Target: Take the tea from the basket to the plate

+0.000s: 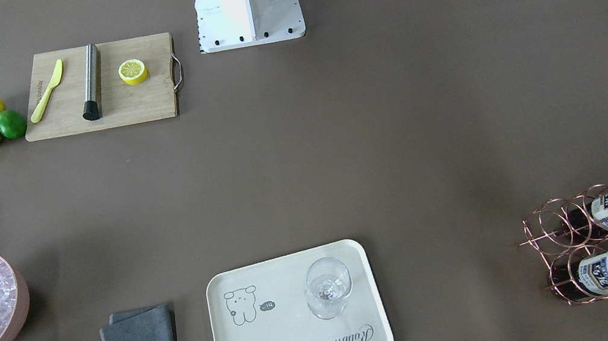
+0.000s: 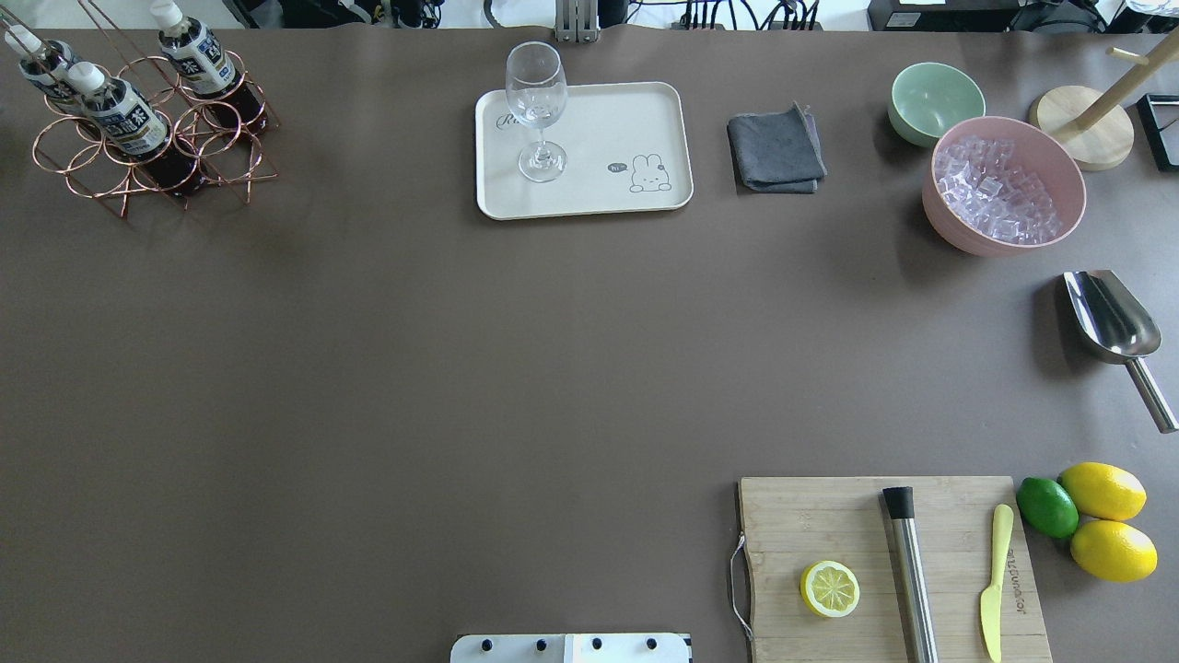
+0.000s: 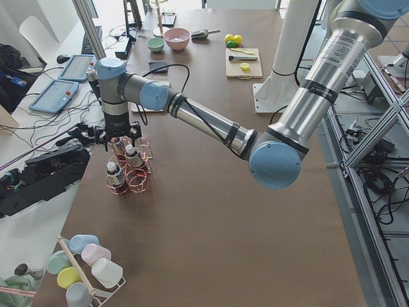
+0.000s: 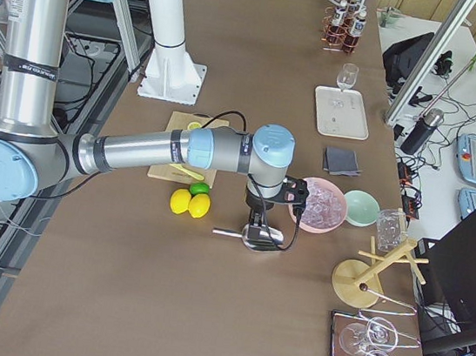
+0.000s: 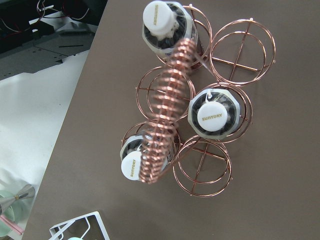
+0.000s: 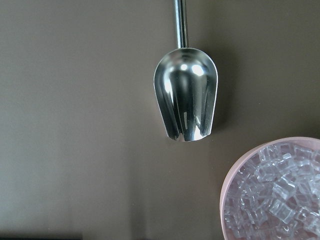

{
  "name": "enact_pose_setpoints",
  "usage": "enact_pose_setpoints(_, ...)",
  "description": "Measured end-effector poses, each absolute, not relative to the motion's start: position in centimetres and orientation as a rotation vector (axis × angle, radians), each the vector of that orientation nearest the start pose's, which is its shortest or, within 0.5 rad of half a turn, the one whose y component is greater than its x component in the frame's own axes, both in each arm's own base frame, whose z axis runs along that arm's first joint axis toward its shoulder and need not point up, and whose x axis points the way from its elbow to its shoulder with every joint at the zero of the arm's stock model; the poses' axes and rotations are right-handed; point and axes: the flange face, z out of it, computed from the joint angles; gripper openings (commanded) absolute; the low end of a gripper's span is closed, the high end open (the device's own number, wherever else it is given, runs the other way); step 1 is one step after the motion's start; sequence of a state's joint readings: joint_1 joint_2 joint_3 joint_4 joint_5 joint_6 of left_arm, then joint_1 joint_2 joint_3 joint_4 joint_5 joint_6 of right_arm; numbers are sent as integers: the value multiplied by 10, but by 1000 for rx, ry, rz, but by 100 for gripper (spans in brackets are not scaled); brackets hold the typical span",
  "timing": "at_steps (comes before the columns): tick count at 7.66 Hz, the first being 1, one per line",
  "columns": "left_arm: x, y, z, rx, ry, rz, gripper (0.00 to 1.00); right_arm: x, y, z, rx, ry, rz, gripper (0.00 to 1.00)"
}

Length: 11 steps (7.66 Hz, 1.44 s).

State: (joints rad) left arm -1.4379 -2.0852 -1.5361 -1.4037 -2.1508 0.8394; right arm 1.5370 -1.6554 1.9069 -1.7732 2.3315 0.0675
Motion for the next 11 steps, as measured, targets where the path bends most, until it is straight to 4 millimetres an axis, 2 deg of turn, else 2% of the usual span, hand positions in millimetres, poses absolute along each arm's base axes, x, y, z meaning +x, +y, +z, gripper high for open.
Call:
enact_pose_setpoints(2,10,-708,376,486,455,1103,98,49,-450,554,11,-762,12,100)
enact_pose_setpoints(4,-1,-715,380,494,503,1119,98,49,-450,554,12,-762,11,100)
enact_pose_setpoints(6,-3,-723,389,495,529,1118,98,48,-450,555,11,-759,9,100)
enact_pose_setpoints(7,-1,-728,387,500,529,1129,98,46,-454,551,19,-759,0,100)
enact_pose_setpoints(9,6,-752,374,515,518,1202,98,44,-457,548,27,-760,-8,100)
enact_pose_setpoints(11,10,-762,366,521,516,1234,98,44,-458,549,25,-756,-8,100)
